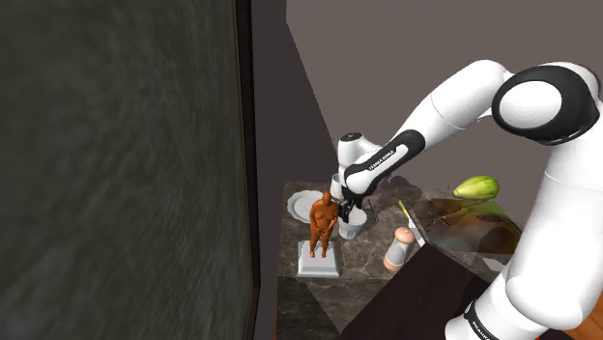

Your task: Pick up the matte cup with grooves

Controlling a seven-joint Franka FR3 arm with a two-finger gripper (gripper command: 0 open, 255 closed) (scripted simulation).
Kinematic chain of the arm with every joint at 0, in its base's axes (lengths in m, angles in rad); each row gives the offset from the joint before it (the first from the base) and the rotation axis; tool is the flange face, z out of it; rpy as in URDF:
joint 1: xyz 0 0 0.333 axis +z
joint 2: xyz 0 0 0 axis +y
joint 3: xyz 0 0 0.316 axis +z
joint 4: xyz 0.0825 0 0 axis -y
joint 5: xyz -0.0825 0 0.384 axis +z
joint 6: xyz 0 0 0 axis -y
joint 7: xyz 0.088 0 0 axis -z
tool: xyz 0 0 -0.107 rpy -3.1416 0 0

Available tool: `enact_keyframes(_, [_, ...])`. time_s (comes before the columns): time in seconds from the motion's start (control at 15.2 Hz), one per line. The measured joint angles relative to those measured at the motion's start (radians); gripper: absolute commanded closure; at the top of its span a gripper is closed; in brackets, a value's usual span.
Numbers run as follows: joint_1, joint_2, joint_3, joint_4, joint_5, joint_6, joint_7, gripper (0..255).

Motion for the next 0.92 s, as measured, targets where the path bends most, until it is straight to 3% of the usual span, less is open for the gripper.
enact_keyframes(0.26, [0.012,0.144,-0.019,0.082,-0.048,0.064,0.040,0])
enact_keyframes(0.79, [0.018,0.268,-0.036,0.133,-0.074,0.139,0.066,0])
enact_keyframes(0.86, [0.019,0.274,-0.037,0.135,-0.075,0.143,0.068,255])
enact_keyframes(0.92, [0.019,0.277,-0.037,0.136,-0.075,0.145,0.069,255])
